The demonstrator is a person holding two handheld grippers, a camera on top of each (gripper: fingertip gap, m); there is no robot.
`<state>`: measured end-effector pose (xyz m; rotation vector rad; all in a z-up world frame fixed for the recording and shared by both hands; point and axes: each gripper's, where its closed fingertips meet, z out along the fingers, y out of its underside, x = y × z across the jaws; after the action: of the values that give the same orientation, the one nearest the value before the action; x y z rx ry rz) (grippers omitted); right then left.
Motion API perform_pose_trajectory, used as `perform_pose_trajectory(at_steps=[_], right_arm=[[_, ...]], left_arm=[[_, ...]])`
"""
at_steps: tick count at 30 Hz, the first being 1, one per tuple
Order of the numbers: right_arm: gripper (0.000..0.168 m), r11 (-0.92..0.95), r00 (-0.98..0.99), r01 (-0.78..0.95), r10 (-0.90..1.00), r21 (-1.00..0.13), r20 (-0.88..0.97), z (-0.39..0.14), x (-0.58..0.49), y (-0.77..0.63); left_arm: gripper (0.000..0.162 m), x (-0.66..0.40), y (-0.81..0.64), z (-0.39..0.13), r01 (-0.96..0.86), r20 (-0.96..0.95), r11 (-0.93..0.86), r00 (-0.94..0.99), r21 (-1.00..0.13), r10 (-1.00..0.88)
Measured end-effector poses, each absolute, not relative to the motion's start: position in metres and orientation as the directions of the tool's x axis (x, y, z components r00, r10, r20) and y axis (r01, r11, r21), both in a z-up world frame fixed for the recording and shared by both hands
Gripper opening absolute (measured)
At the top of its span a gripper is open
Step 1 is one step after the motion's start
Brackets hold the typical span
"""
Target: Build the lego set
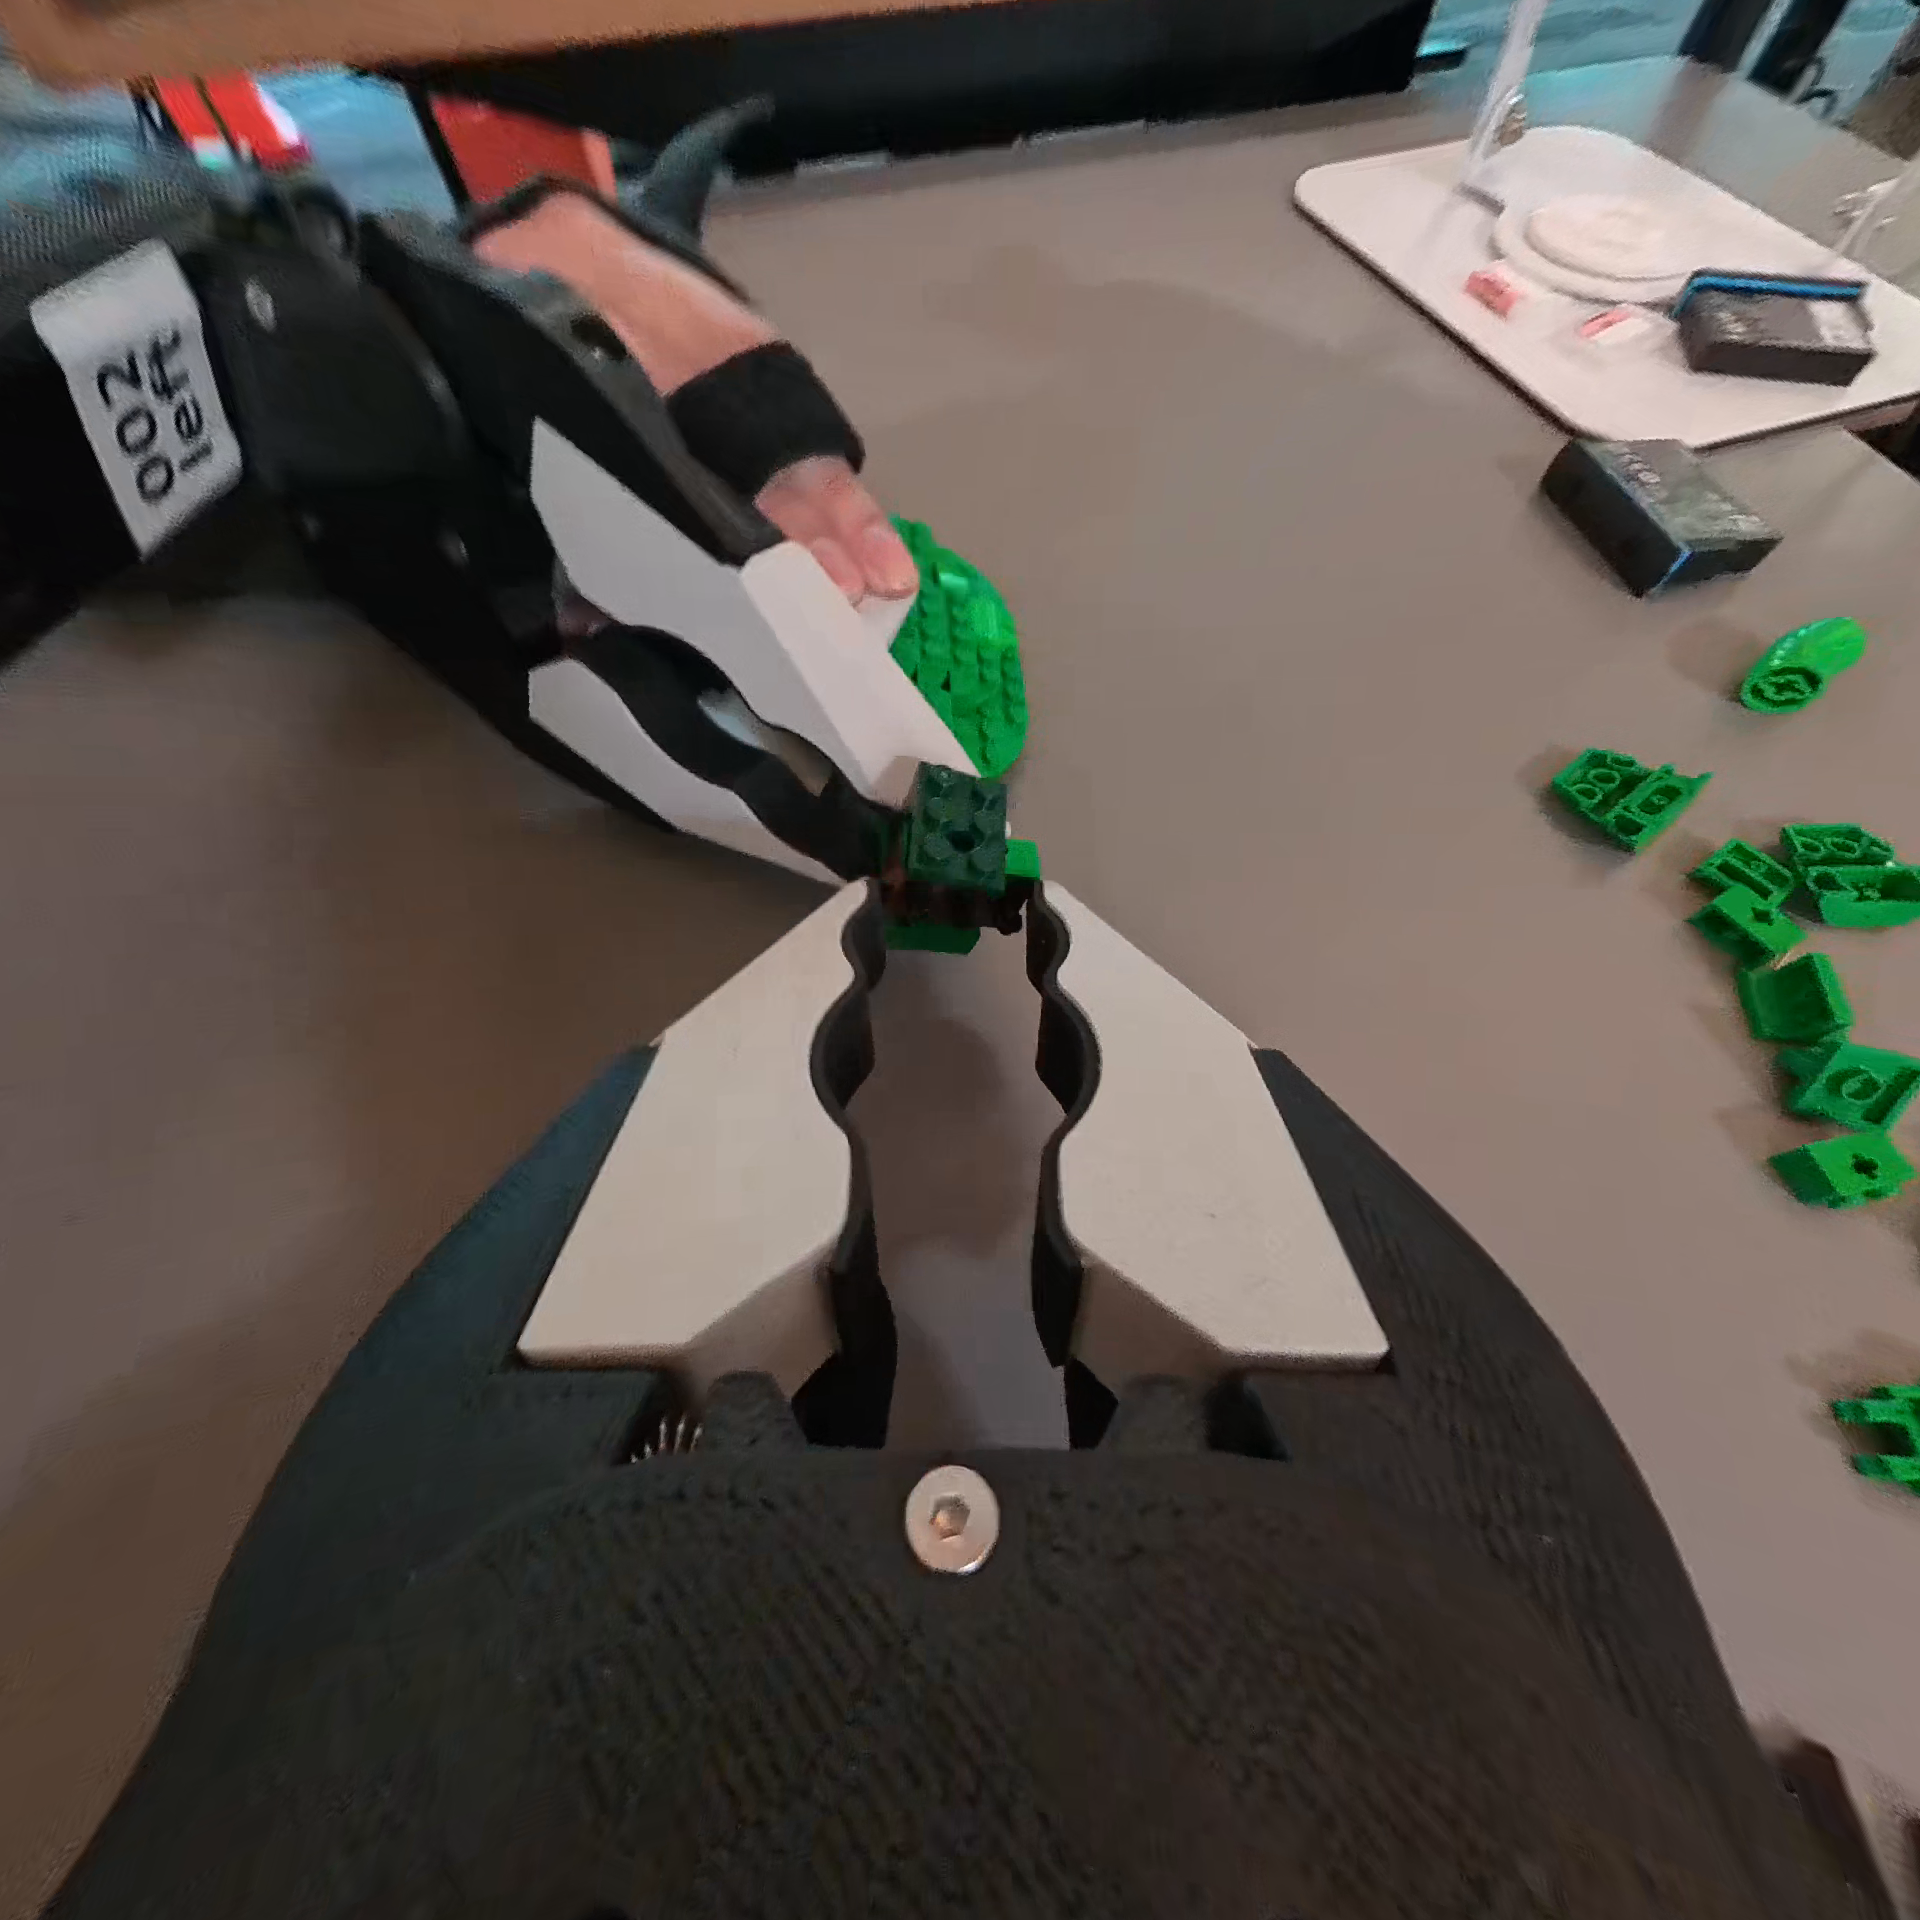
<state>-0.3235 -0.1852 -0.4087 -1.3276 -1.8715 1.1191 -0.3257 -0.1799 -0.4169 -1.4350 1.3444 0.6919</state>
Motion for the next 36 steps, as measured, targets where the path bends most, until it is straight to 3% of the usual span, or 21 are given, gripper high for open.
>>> perform_pose_trajectory(at_steps=[9, 28, 36], right_arm=[[0.025, 0.251, -0.404, 0.467, 0.914, -0.848, 0.049, -0.417, -0.317, -0.186], [0.025, 0.333, -0.443, 0.475, 0.890, -0.814, 0.105, -0.425, -0.313, -0.189], [0.025, 0.342, -0.450, 0.473, 0.886, -0.812, 0.111, -0.426, -0.311, -0.189]], left_arm=[[0.021, -0.320, -0.183, -0.425, -0.951, -0.869, 0.113, 0.211, -0.289, -0.447], [0.032, -0.317, -0.205, -0.419, -0.752, -0.525, -0.074, 0.523, -0.655, -0.671], [0.013, -0.313, -0.205, -0.421, -0.732, -0.488, -0.098, 0.542, -0.674, -0.684]])
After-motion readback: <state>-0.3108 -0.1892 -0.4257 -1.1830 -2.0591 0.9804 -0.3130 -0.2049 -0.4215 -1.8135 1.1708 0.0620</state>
